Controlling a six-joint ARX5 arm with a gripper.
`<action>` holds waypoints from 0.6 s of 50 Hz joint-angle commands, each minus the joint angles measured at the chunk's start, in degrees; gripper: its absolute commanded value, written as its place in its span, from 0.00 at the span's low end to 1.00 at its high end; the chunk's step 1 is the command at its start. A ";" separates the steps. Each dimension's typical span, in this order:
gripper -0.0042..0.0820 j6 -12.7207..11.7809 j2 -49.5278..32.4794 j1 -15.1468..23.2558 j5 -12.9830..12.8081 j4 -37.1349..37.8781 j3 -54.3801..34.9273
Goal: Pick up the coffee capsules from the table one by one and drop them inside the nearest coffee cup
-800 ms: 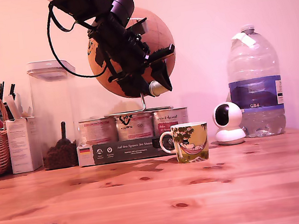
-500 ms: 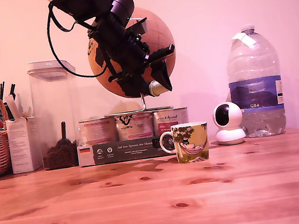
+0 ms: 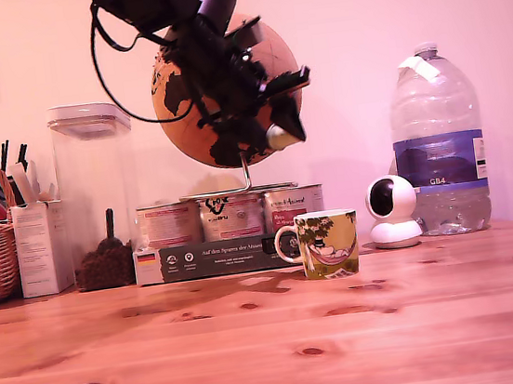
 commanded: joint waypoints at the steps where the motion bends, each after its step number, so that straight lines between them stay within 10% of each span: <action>1: 0.46 0.66 -0.48 -0.39 -0.17 1.86 -1.55; 30: 0.46 0.63 -0.48 -3.30 -1.70 20.28 -12.22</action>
